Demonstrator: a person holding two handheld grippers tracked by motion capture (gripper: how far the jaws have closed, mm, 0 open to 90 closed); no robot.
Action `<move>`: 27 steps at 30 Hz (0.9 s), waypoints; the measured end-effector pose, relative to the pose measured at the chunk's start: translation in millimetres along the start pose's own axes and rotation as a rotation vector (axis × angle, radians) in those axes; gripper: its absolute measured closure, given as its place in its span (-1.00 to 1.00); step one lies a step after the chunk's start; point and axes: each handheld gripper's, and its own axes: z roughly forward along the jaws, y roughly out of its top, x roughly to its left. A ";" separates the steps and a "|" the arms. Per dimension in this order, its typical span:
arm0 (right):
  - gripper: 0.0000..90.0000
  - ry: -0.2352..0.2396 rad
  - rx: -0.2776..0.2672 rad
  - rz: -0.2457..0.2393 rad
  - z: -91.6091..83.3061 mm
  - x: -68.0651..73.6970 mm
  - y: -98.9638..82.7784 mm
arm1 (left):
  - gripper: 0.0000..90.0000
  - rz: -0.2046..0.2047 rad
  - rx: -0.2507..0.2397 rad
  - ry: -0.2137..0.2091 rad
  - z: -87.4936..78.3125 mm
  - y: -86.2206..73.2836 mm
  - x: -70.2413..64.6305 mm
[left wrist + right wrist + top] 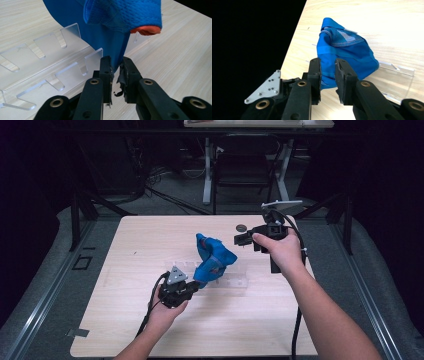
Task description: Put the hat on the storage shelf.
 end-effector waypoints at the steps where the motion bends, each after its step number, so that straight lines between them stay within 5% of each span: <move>1: 0.65 -0.006 -0.002 -0.002 -0.9 -0.4 -0.4 | 0.73 0.007 0.000 -0.002 -1.8 0.0 0.0; 19: 0.57 -0.140 -0.033 -0.066 -20.8 -5.8 -18.9 | 0.22 -0.016 -0.023 -0.022 -29.7 -12.8 9.2; 27: 0.45 -0.177 -0.047 -0.092 -28.9 -13.2 -38.5 | 0.10 -0.027 -0.023 0.033 -42.5 -26.8 27.4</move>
